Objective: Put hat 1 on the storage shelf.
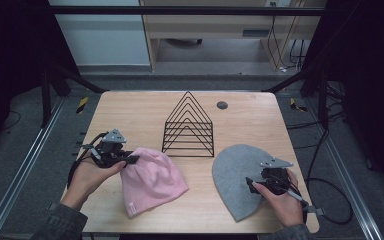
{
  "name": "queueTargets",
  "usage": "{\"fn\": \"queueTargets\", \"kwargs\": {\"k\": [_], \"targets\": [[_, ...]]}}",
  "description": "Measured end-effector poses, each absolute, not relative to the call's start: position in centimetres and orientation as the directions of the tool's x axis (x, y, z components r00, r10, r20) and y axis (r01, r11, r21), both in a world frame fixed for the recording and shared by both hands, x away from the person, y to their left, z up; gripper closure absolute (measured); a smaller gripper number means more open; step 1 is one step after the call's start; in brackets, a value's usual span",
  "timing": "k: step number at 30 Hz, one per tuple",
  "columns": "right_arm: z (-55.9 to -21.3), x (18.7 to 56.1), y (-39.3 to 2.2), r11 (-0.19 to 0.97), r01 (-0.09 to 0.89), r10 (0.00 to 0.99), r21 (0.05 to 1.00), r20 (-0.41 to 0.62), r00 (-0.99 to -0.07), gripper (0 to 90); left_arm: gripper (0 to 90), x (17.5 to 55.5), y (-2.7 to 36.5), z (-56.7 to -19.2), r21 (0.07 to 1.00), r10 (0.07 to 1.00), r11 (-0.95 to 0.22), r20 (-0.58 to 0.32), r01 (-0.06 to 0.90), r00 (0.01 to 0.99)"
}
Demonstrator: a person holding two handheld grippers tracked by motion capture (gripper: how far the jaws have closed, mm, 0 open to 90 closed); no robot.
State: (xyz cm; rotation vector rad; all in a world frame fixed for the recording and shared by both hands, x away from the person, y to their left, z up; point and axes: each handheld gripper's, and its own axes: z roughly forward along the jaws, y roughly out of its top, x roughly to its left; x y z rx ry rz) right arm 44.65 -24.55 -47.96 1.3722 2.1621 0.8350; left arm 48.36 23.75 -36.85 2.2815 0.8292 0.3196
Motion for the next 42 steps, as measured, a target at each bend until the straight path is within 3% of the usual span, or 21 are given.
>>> {"fn": "queueTargets", "kwargs": {"k": [9, 32, 41, 42], "targets": [[-47.9, 44.6, -24.6, 0.319, 0.641, 0.913, 0.698, -0.045, -0.406, 13.8, 76.9, 47.2, 22.7, -32.1, 0.688, 0.605, -0.613, 0.094, 0.387, 0.791], [-47.9, 44.5, -24.4, 0.321, 0.638, 0.91, 0.7, -0.042, -0.412, 13.6, 76.8, 49.3, 23.2, -26.6, 0.681, 0.608, -0.627, 0.125, 0.378, 0.784], [-46.3, 44.1, -22.9, 0.313, 0.579, 0.89, 0.753, -0.019, -0.456, 16.8, 76.7, 49.2, 23.3, -25.1, 0.702, 0.602, -0.622, 0.145, 0.347, 0.785], [-45.1, 43.9, -21.5, 0.346, 0.537, 0.864, 0.769, -0.038, -0.503, 20.0, 76.7, 49.2, 23.1, -24.5, 0.705, 0.593, -0.625, 0.151, 0.334, 0.791]]}}
